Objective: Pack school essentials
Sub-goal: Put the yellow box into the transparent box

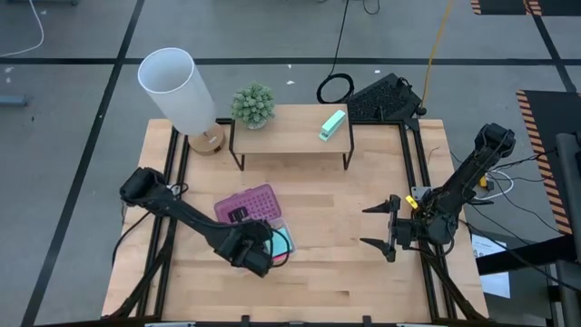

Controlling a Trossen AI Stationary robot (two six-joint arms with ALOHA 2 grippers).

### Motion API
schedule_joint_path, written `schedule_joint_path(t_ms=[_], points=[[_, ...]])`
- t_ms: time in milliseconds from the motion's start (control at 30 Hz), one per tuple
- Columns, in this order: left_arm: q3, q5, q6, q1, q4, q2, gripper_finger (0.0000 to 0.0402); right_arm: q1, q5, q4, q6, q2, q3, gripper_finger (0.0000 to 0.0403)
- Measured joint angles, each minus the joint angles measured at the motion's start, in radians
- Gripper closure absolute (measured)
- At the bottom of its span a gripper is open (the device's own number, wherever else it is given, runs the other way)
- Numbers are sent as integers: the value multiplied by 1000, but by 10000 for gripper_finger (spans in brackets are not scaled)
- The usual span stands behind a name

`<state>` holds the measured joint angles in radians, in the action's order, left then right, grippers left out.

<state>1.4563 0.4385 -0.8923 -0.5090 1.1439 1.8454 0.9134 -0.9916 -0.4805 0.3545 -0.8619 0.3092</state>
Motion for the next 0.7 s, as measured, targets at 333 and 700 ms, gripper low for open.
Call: schedule_joint_path(t_ms=[333,700], points=[[0,5,55,0,-4,0,266,0,0,0,1,0,0,16],[0,17,55,0,-26,0,204,0,0,2,1,0,0,16]])
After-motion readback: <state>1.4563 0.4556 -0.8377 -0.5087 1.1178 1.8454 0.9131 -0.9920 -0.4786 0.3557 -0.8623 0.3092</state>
